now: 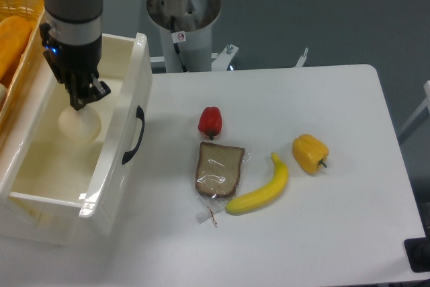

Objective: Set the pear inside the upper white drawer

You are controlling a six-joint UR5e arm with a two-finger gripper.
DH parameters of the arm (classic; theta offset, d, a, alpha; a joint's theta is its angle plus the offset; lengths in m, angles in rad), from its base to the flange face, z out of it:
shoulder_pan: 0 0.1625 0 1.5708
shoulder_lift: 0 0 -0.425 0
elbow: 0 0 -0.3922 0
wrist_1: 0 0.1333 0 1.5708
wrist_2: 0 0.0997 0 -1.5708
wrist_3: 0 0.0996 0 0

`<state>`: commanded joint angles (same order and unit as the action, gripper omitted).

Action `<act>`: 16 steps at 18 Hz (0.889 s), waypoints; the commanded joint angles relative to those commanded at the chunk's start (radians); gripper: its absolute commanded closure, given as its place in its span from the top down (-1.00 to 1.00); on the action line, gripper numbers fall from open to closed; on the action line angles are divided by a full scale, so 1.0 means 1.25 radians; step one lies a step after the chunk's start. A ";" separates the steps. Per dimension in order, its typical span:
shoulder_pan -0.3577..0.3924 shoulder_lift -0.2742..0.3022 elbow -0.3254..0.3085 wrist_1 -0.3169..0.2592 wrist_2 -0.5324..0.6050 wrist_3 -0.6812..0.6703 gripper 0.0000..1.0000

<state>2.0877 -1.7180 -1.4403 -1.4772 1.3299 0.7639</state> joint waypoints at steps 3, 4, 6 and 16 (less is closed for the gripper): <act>-0.009 -0.007 -0.009 0.000 0.015 0.000 -1.00; -0.009 -0.009 -0.011 0.000 0.015 0.000 -1.00; -0.010 -0.011 -0.014 0.000 0.015 0.000 -1.00; -0.016 -0.017 -0.014 0.002 0.015 0.004 -0.44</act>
<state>2.0678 -1.7395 -1.4573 -1.4742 1.3484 0.7685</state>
